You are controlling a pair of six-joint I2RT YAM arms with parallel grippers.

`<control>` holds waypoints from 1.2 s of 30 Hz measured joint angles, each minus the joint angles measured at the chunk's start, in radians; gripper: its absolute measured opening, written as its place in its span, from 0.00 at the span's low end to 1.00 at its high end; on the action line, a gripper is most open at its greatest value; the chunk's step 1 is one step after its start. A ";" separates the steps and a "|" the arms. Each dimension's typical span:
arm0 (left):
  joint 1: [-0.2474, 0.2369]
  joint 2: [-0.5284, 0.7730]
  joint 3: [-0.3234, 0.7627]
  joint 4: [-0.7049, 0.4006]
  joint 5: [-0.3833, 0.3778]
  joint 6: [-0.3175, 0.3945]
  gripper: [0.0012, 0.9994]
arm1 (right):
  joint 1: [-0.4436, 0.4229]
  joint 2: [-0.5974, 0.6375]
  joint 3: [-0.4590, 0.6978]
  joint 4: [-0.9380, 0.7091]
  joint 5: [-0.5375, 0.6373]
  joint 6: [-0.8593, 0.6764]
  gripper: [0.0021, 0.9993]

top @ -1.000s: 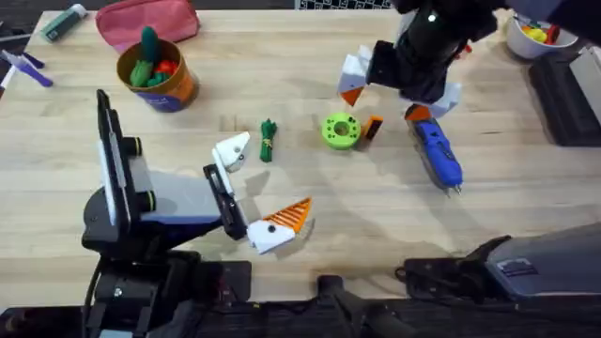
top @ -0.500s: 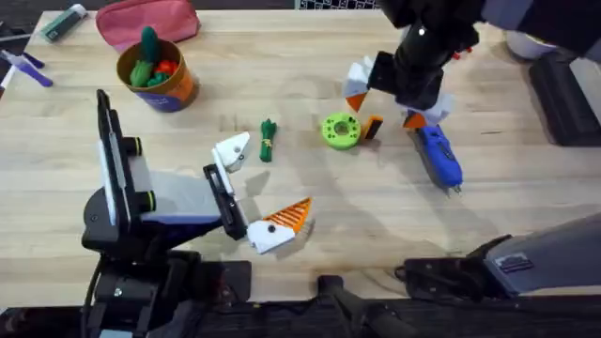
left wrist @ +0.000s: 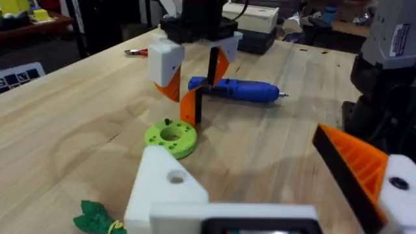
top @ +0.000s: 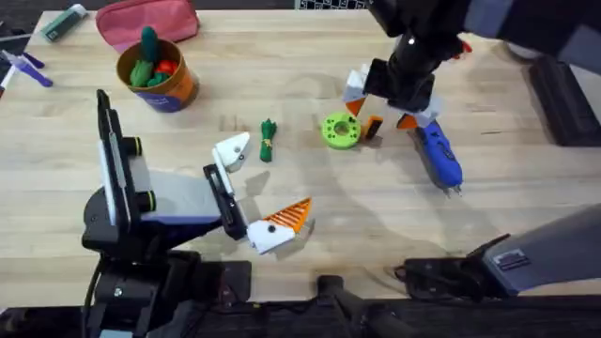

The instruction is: Pick up the gripper from the table and insert it into the empty holder that is missing its gripper. Then pick up a screw, insert it into the mounting hole, and use the screwdriver to tighten it. Finally, clean up the table by picking up the vegetable and placing it into the bucket.

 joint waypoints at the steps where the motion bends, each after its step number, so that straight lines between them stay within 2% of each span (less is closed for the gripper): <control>1: 0.000 0.000 0.000 0.000 0.000 0.000 0.99 | 0.000 0.008 0.000 0.000 -0.002 0.000 0.86; 15: 0.000 0.000 0.000 0.000 0.000 0.000 0.99 | 0.004 0.025 -0.011 0.009 -0.003 -0.004 0.76; 26: 0.000 0.000 0.000 0.000 0.000 0.000 0.99 | 0.011 0.026 -0.023 0.033 -0.003 -0.007 0.62; 36: 0.000 0.000 0.000 0.000 0.000 0.000 0.99 | 0.011 0.060 -0.028 0.035 -0.002 -0.007 0.58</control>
